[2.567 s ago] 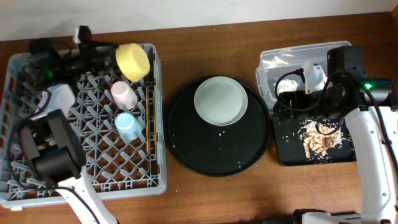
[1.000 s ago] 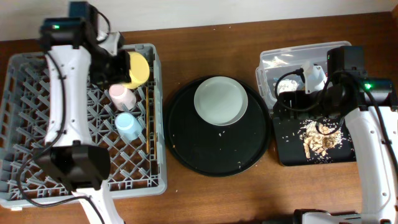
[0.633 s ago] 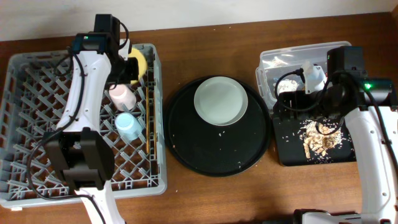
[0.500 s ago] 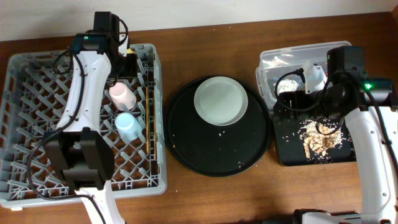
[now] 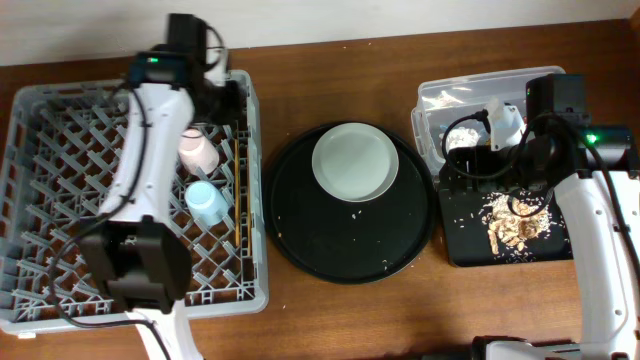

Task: Sort waste into correct bins and load items into the dishwasher rack
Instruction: 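Reach the left gripper to the white plate and grasp its rim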

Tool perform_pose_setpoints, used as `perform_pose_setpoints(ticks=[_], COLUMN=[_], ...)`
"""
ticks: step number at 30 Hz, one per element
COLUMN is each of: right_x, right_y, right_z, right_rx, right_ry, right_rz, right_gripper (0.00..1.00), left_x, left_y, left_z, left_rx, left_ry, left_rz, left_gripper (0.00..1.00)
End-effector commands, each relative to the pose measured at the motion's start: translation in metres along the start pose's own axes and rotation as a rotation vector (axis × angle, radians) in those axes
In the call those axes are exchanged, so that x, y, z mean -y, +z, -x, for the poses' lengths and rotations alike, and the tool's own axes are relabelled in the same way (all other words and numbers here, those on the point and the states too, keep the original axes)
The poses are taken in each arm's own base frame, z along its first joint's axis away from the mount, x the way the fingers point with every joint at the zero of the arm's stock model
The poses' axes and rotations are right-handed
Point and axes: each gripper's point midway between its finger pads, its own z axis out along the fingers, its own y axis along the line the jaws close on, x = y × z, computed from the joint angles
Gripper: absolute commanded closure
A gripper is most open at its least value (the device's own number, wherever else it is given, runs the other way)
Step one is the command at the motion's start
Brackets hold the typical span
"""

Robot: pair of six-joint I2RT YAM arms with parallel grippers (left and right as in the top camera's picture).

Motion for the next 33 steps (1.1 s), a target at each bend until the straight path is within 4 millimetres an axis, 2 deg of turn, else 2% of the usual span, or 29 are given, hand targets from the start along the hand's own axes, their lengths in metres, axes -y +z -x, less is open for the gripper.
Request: perform_pose_setpoints(ticks=[1,2,3,5,9,11,13,14,18,20,23,26,30,33], right_x=[0.002,0.002,0.002,0.002,0.002,0.002,0.002,0.002,0.002,0.002,0.002,0.002,0.002,0.002], right_y=[-0.004,-0.004,-0.004,-0.004,-0.004,-0.004,-0.004,-0.004,-0.004,-0.004,-0.004,-0.004,-0.004,-0.004], right_z=[0.002,0.002,0.002,0.002,0.002,0.002,0.002,0.002,0.002,0.002,0.002,0.002,0.002,0.002], right_rx=[0.013,0.013,0.013,0.013,0.013,0.013,0.013,0.013,0.013,0.013,0.013,0.013,0.013,0.013], right_ry=[-0.003,-0.003,-0.003,-0.003,-0.003,-0.003,-0.003,-0.003,-0.003,-0.003,-0.003,-0.003,-0.003,-0.003], right_rz=[-0.011,-0.01,-0.01,-0.01,-0.01,-0.01,-0.011,-0.011,-0.01,-0.011,-0.011,-0.01,-0.01,-0.011], right_gripper=[0.01,0.01,0.01,0.01,0.01,0.01,0.01,0.01,0.01,0.01,0.01,0.01,0.01,0.01], left_x=[0.076,0.098,0.112,0.135,0.143,0.155,0.173,0.193,0.253,0.273,0.297,0.3,0.292,0.292], left_y=[-0.01,-0.007,-0.005,0.004,0.034,0.055,0.073,0.083,0.085,0.088,0.099,0.117,0.144,0.157], left_z=[-0.018,-0.028,-0.036,-0.054,-0.078,-0.098,-0.108,-0.113,-0.114,-0.113,-0.119,-0.122,-0.123,-0.115], left_rx=[-0.023,-0.041,-0.055,-0.093,-0.131,-0.16,-0.132,-0.089,0.071,0.16,0.201,0.206,0.211,0.26], left_ry=[0.128,0.172,0.203,0.225,0.19,0.208,0.251,0.298,0.437,0.48,0.513,0.518,0.513,0.503], left_rz=[-0.137,-0.153,-0.163,-0.161,-0.121,-0.142,-0.169,-0.202,-0.252,-0.206,-0.229,-0.218,-0.166,-0.14], left_gripper=[0.53,0.35,0.33,0.33,0.32,0.32,0.38,0.41,0.47,0.47,0.47,0.54,0.56,0.58])
